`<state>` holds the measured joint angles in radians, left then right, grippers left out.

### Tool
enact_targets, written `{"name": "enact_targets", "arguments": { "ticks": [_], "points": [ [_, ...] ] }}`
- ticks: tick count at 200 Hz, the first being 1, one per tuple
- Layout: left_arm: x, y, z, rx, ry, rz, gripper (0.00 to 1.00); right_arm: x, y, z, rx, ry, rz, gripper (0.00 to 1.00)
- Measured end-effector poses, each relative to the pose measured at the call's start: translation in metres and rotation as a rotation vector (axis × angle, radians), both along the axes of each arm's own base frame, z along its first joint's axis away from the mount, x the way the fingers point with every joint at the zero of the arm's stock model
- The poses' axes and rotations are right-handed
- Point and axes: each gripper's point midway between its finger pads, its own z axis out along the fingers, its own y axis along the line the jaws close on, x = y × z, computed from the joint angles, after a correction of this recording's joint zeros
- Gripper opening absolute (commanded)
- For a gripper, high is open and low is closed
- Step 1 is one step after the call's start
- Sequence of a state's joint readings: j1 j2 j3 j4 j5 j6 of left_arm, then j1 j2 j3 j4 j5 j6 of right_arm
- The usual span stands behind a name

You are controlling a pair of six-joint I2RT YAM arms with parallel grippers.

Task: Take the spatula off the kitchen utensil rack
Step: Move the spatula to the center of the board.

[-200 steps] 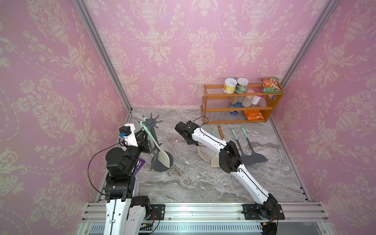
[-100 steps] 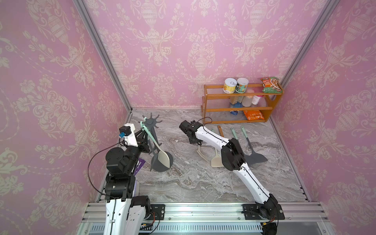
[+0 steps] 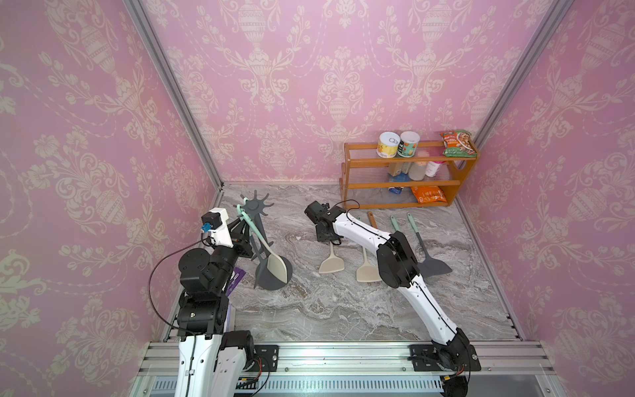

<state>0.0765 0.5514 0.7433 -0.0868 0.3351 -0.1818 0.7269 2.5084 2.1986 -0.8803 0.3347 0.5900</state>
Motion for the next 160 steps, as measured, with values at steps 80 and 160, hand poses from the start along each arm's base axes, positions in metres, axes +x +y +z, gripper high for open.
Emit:
{"name": "enact_targets", "arguments": {
  "ticks": [80, 160],
  "points": [
    [0.000, 0.000, 0.000, 0.000, 0.000, 0.000, 0.00, -0.023, -0.009, -0.003, 0.093, -0.007, -0.021, 0.00],
    [0.000, 0.000, 0.000, 0.000, 0.000, 0.000, 0.00, -0.028, -0.021, -0.003, 0.125, -0.009, -0.029, 0.00]
  ]
}}
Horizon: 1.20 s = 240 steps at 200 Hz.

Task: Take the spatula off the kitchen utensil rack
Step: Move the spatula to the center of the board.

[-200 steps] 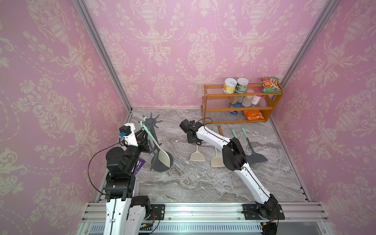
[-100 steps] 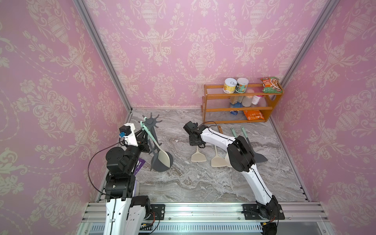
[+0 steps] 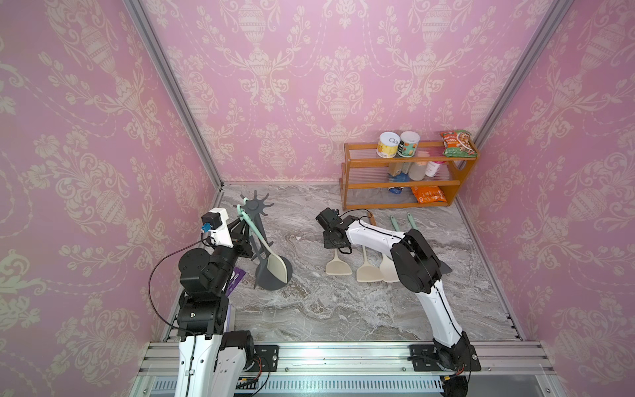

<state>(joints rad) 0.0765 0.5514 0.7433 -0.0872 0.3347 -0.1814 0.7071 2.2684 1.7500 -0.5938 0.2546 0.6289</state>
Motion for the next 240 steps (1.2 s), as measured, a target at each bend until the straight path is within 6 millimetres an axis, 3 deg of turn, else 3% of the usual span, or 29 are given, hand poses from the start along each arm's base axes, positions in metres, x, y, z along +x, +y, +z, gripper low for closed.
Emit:
{"name": "enact_targets", "arguments": {
  "ticks": [79, 132, 164, 190, 215, 240],
  "points": [
    [0.000, 0.000, 0.000, 0.000, 0.000, 0.000, 0.00, -0.008, -0.013, 0.000, -0.034, 0.001, 0.037, 0.00],
    [0.000, 0.000, 0.000, 0.000, 0.000, 0.000, 0.00, -0.014, -0.035, 0.000, -0.105, 0.023, 0.051, 0.00],
    [0.000, 0.000, 0.000, 0.000, 0.000, 0.000, 0.00, -0.016, -0.047, 0.001, -0.146, 0.034, 0.071, 0.28],
    [0.000, 0.000, 0.000, -0.001, 0.000, 0.000, 0.00, -0.035, -0.053, 0.006, -0.167, 0.055, 0.114, 0.34],
    [0.001, 0.000, 0.000, -0.015, 0.009, -0.001, 0.00, -0.053, -0.043, 0.030, -0.114, 0.031, 0.170, 0.36],
    [0.002, 0.001, 0.001, -0.035, 0.018, 0.006, 0.00, -0.059, -0.022, 0.096, 0.031, -0.097, 0.228, 0.37]
  ]
}}
